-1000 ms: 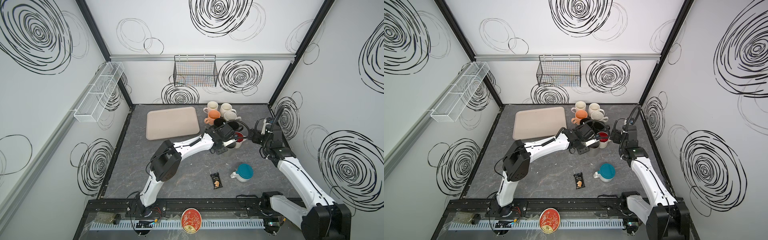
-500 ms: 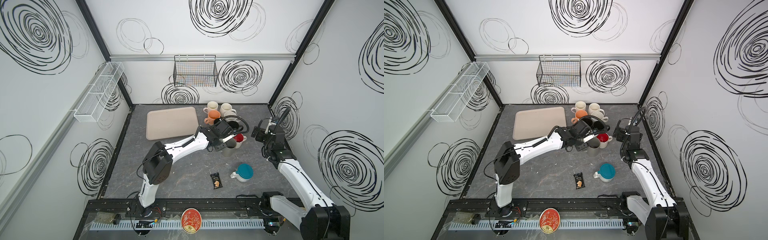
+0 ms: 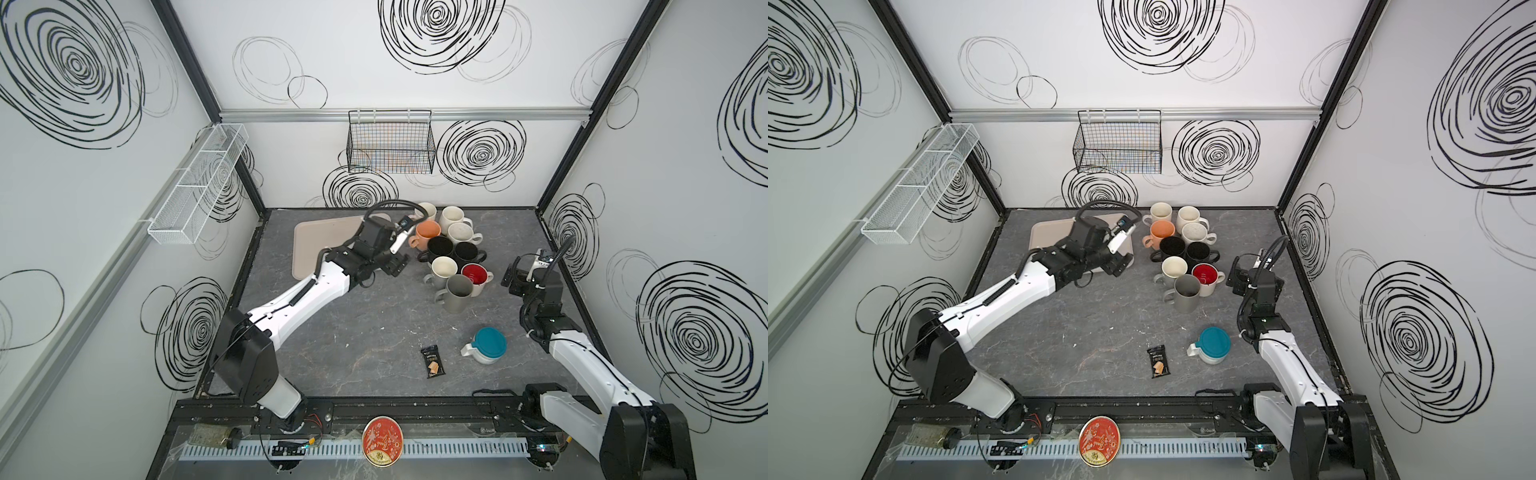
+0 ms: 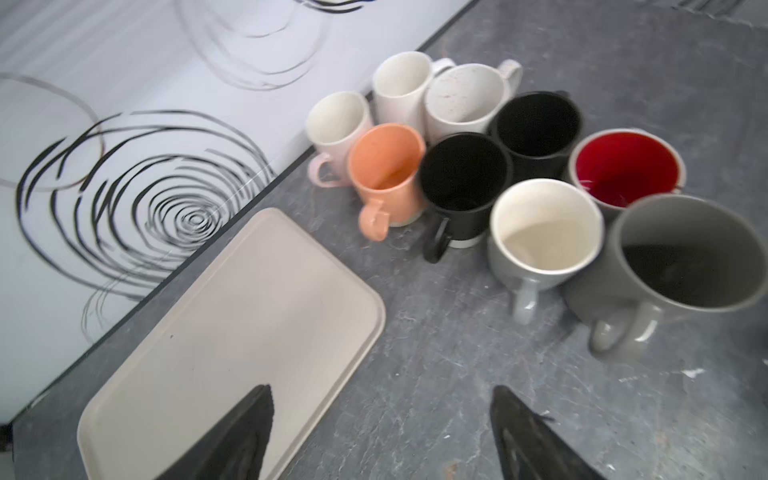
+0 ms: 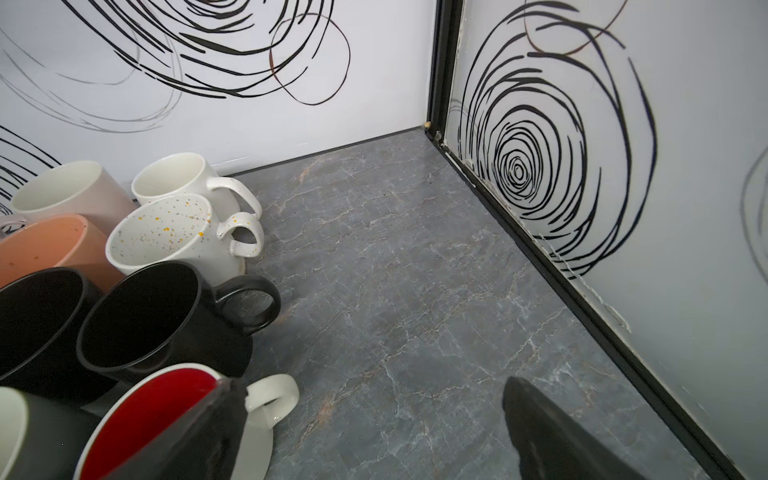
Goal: Turn the mug right side up
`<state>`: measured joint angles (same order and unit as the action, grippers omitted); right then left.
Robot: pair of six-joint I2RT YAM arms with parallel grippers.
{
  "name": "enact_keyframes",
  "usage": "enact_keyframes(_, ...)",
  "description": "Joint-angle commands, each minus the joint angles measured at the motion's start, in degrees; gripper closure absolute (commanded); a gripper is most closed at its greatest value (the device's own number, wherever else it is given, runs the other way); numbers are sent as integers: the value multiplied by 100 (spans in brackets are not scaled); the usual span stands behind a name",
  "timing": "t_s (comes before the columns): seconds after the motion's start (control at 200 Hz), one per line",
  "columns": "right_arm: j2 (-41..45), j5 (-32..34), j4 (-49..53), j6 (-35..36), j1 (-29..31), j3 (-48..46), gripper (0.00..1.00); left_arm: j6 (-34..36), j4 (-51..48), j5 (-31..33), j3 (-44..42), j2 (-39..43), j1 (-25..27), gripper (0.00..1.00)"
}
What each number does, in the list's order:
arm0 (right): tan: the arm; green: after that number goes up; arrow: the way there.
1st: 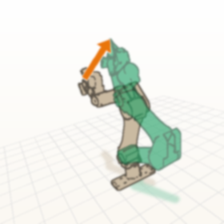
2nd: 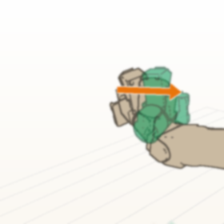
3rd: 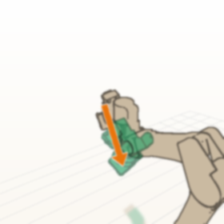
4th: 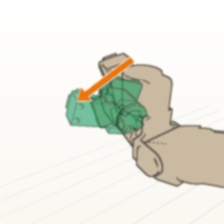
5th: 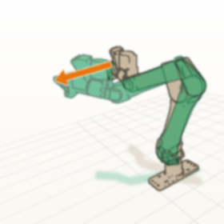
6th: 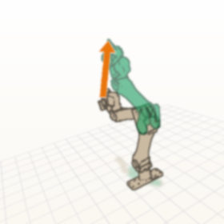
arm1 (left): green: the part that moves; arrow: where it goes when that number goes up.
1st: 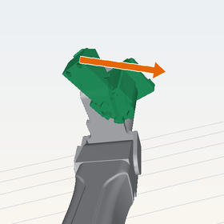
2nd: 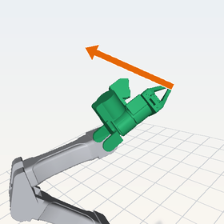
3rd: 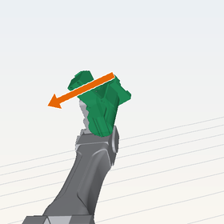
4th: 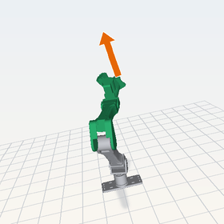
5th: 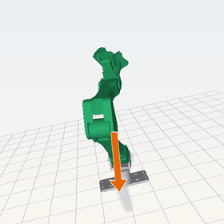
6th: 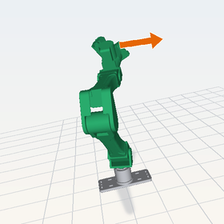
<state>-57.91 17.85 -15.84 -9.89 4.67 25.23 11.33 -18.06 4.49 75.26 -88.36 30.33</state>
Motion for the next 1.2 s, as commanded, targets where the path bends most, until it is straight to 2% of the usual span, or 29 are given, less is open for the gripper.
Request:
enact_keyframes(0.0,-181,12,-1115,191,-80,-177,0,-354,530,-203,-318,554,-717,1)
enact_keyframes(0.165,-700,-399,-1783,172,-330,-301,0,-552,1442,-157,-1468,1445,-1735,1)
enact_keyframes(0.345,-955,-548,-2768,208,-362,-733,0,-1534,2382,-17,-2863,2177,-3058,1)
enact_keyframes(0.45,-925,-755,-2826,381,-466,-770,0,-1615,2753,-90,-3545,2380,-3528,1)
enact_keyframes(0.52,-1001,-837,-2880,583,-533,-812,0,-1642,2977,128,-3861,2415,-3603,1)
enact_keyframes(0.615,-1011,-1016,-2846,386,-672,-880,0,-1751,3384,377,-4265,2399,-3613,1)
enact_keyframes(0.766,-1413,-1309,-3270,472,-760,-998,0,-1631,4463,192,-4956,2264,-3595,1)
enact_keyframes(0.926,-1942,-1589,-4298,411,-863,-1310,0,-1869,5530,-173,-5342,1978,-3646,1)
enact_keyframes(1.086,-2363,-1724,-5364,321,-993,-1703,0,-2016,6496,-28,-5771,1718,-3666,1)
enact_keyframes(1.196,-2312,-1950,-4836,362,-1022,-1474,0,-2106,7438,-76,-6127,1471,-3657,1)
